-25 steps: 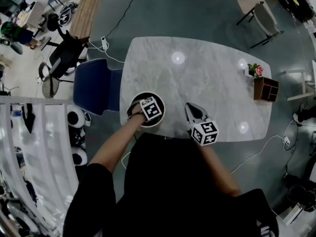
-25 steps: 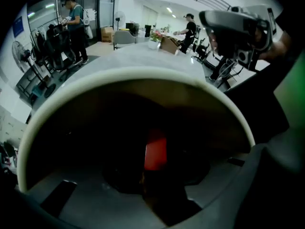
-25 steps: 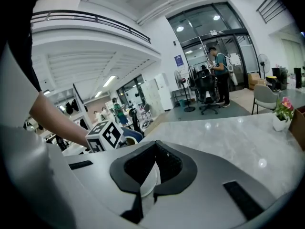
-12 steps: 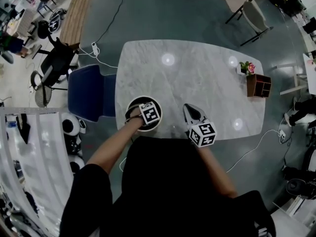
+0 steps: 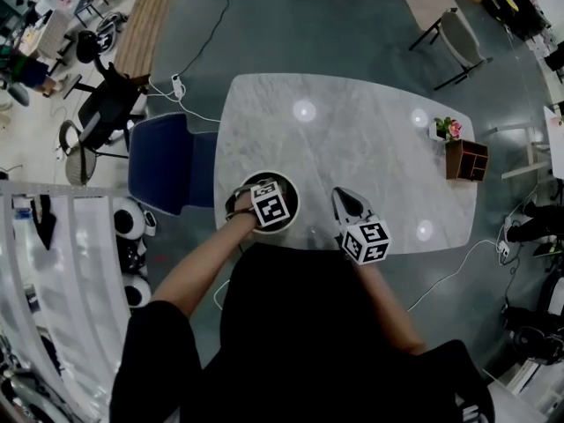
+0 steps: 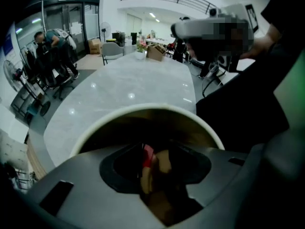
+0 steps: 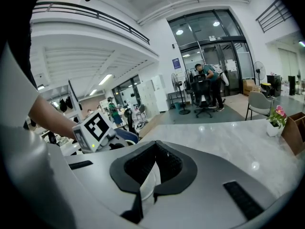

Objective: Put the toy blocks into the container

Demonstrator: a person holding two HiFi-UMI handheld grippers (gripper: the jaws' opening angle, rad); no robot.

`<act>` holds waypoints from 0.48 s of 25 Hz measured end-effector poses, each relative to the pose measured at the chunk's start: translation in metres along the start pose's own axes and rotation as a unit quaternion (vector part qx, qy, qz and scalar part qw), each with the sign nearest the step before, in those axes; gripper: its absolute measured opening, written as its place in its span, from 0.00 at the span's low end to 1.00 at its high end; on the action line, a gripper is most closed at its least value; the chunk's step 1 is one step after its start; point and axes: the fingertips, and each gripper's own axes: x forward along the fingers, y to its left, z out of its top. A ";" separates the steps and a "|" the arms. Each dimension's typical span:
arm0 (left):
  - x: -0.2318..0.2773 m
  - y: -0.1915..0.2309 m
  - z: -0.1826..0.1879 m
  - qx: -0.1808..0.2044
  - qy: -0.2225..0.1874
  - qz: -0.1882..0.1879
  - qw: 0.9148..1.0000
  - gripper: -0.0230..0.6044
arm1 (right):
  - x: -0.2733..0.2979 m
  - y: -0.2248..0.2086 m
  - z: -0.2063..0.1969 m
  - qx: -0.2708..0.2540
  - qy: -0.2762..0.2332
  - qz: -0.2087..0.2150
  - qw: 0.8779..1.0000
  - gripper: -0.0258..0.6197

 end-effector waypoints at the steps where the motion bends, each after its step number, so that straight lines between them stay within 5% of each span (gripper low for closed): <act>1: -0.010 0.000 0.001 -0.004 -0.007 0.006 1.000 0.31 | 0.000 0.003 0.000 -0.002 0.001 0.001 1.000 0.04; 7: -0.074 0.007 0.004 -0.062 -0.105 0.049 0.991 0.31 | -0.008 0.021 0.000 -0.056 0.017 0.002 0.998 0.04; 12: -0.128 0.005 -0.012 -0.152 -0.214 0.087 0.961 0.29 | -0.025 0.017 0.006 -0.037 0.028 -0.014 0.999 0.04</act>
